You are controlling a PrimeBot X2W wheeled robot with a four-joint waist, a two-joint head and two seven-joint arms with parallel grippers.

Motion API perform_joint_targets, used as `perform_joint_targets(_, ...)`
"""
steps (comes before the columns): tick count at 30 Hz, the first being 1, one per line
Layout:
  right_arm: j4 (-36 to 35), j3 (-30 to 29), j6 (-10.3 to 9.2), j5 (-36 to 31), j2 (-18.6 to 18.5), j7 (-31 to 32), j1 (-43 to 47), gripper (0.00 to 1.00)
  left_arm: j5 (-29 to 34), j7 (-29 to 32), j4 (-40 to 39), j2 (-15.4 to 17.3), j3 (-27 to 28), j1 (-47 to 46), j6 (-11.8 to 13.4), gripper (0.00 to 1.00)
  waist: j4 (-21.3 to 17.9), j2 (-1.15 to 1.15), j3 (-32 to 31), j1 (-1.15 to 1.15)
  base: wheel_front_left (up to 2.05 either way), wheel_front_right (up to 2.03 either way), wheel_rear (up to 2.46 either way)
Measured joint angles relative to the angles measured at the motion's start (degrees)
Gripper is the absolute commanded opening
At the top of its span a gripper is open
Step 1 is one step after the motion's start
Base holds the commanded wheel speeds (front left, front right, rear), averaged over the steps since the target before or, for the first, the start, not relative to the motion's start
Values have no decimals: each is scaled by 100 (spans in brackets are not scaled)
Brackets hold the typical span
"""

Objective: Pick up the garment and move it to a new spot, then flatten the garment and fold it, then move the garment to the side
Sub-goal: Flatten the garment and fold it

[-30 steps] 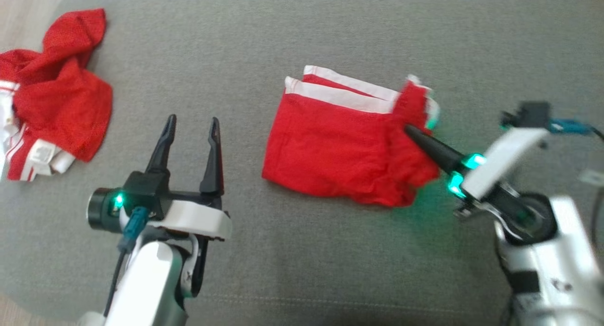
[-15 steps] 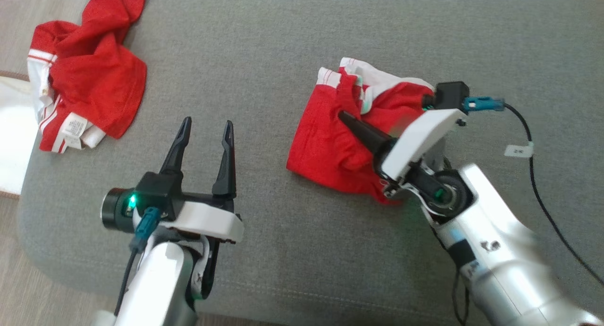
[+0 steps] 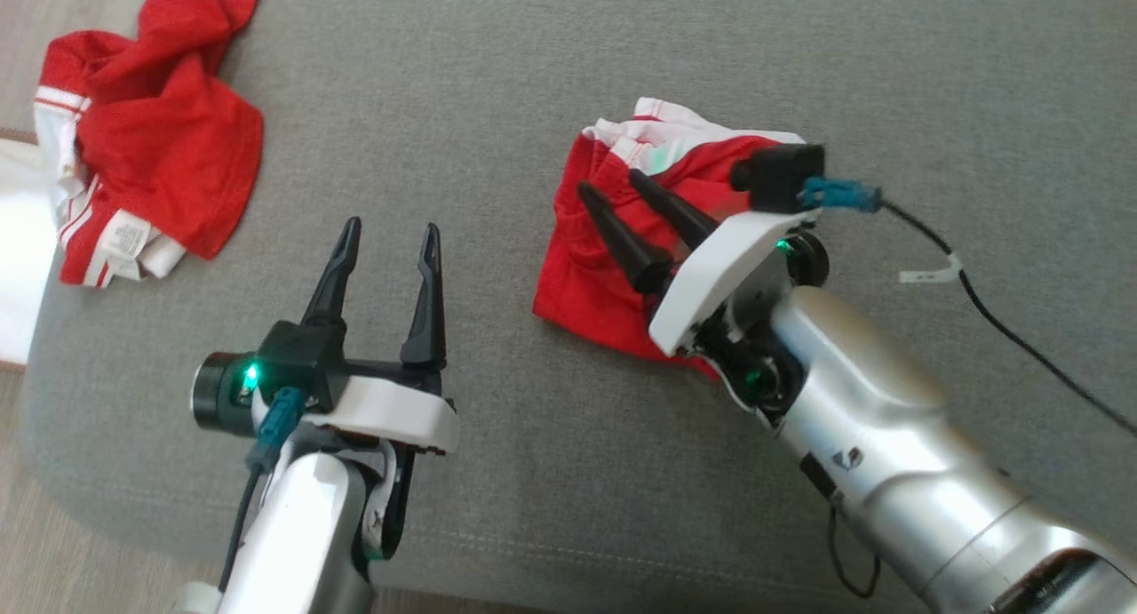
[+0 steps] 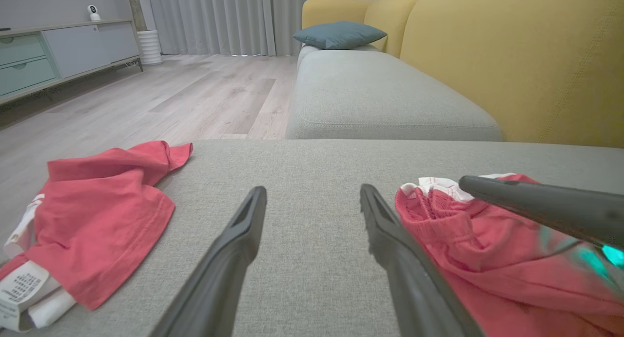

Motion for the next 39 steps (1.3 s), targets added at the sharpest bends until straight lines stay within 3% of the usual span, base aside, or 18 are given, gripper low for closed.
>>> perform_joint_targets(4, -89, 423, 0, -898, -198, -806, -89, 100, 31, -1, 34, -7, 88, 1, 1, 100, -109, 0, -51, 0, 0, 0, 0)
perform_joint_targets(7, -115, 346, 1, -1750, -469, -1406, -116, 100, 49, 0, 60, -4, 122, 8, 8, 100, -209, 0, -121, 0, 0, 0, 0)
perform_joint_targets(12, -471, -802, 0, -2789, -857, -1641, 147, 100, 52, -1, 58, 4, 166, 32, 14, 100, -412, 0, -233, 0, 0, 0, 0)
perform_joint_targets(16, -1069, -1835, 1, -3429, -971, -1674, 1031, 100, 51, -1, 57, 36, 288, 58, 18, 100, -567, 0, -308, 0, 0, 0, 0)
perform_joint_targets(24, -2584, -3511, 0, -4163, -669, -1235, 2952, 100, 51, 0, 59, 162, 408, 318, 109, 100, -759, 0, -558, 0, 0, 0, 0)
perform_joint_targets(30, -3524, -3906, 0, -4411, -225, -735, 3877, 100, 49, 1, 82, 241, 454, 516, 114, 100, -879, 0, -822, 0, 0, 0, 0)
perform_joint_targets(39, -4224, -4147, 1, -4524, -3, -332, 4571, 100, 42, 68, 82, 360, 441, 925, 157, 100, -1016, 0, -1199, 0, 0, 0, 0)
